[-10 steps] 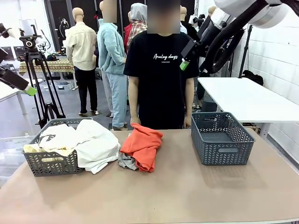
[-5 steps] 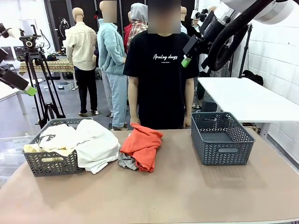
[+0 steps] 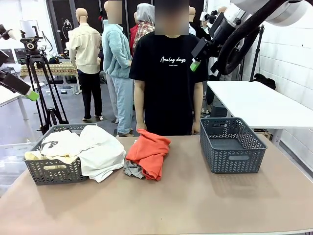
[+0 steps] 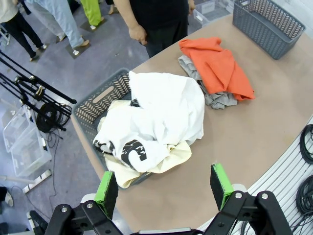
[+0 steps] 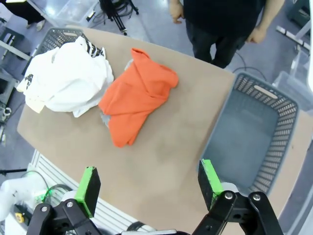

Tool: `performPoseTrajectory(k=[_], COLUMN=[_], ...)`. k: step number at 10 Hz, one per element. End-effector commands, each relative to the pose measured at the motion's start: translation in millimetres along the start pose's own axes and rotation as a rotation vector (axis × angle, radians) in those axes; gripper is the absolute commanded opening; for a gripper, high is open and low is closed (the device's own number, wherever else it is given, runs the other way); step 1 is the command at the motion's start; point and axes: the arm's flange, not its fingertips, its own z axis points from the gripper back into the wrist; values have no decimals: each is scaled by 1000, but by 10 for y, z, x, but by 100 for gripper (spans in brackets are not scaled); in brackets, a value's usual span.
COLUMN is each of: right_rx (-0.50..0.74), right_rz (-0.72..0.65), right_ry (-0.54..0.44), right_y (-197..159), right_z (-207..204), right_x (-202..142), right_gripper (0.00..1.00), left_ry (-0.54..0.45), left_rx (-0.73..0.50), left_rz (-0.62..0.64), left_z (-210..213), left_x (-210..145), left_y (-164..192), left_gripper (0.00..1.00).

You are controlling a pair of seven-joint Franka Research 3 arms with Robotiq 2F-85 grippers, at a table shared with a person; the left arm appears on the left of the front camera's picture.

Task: Sort the tops and bottoms.
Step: Lift clothes from the center of the table with your left hand.

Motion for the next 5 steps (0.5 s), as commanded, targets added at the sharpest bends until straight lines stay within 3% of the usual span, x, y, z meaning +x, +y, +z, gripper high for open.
performPoseTrajectory(k=[1, 5], right_rx=[-9, -9], right_rz=[-13, -13], right_ry=[2, 2], right_y=[-7, -7], right_z=[-16, -16], right_x=[-60, -60], right_gripper=[100, 100], left_ry=[-51, -9], left_rx=[-80, -186], left_rz=[-45, -117], left_z=[-416, -1060], left_x=[455, 822], left_y=[-269, -729], left_gripper=[99, 99])
